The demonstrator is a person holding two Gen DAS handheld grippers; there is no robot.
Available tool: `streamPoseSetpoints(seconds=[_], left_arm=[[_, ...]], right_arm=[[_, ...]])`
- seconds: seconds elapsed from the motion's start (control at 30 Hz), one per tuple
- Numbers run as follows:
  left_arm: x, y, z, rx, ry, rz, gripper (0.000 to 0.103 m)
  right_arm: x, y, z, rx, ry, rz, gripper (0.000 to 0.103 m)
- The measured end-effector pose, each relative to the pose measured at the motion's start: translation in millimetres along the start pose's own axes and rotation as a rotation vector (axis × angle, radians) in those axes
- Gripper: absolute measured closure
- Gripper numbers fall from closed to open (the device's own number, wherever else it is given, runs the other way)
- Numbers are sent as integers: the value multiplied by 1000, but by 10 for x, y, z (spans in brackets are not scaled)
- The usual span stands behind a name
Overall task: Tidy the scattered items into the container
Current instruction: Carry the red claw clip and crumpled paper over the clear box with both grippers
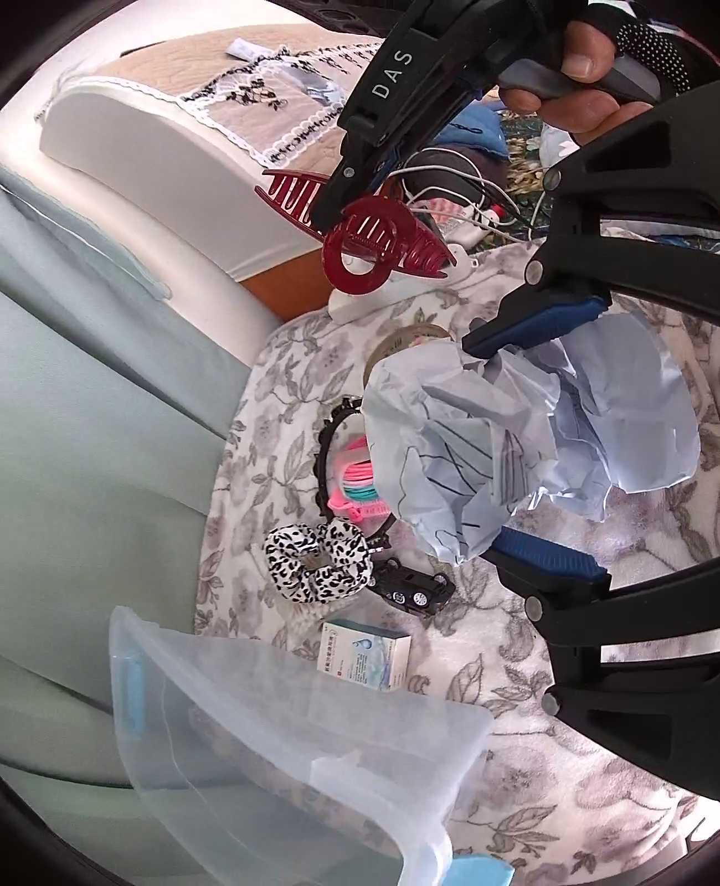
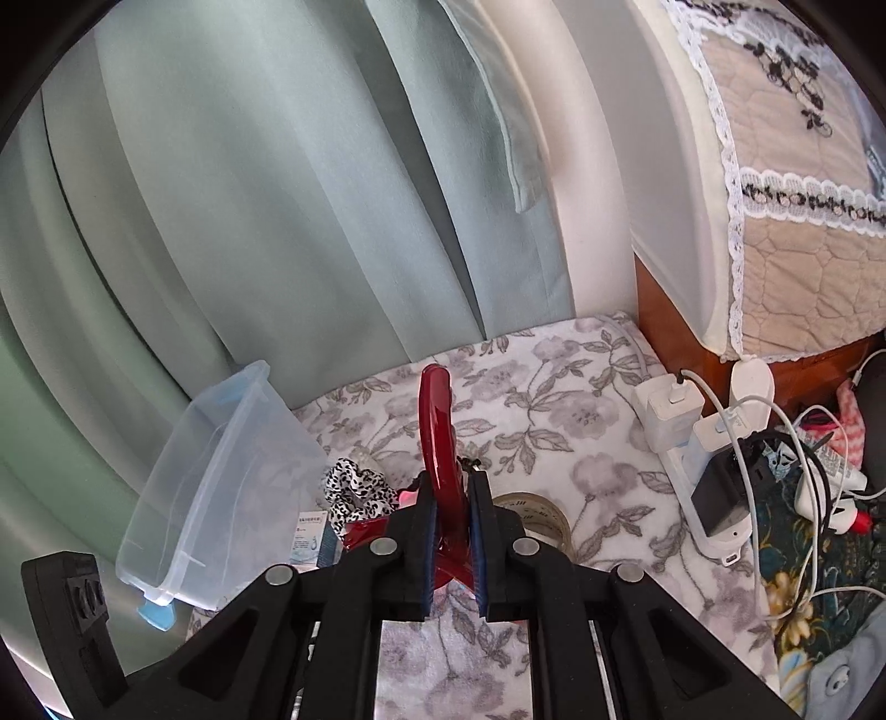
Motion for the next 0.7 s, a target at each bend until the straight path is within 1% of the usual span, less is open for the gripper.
streamPoseSetpoints(seconds=[0.2, 0.3, 0.4, 0.53, 0.7], left_arm=[[-185, -185, -488, 113, -4, -15, 39], [-325, -279, -735, 171, -17, -22, 39], [-483, -344, -931, 212, -36, -33, 39], [-697, -397, -1118, 251, -63, -54, 39], [-997, -434, -1273, 281, -101, -88, 39]], right_arm=[[-453, -20, -307, 48, -84, -55, 92], [-707, -3, -414, 61, -126, -84, 92], [-981, 12, -476, 65, -167, -120, 92], [-1314, 38, -492, 58, -214, -161, 92], [-1698, 96, -464, 40, -257, -218, 92]])
Point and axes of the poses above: each gripper's, at about its wrist camera, not at the fingertips, and z roughly the way its jaws point, x to its right, y to its underside, the point moved 5 cm from there along z, roughly the way its jaws point, and after that the axes turned 10 degrees about z, right-handed, at the moved point
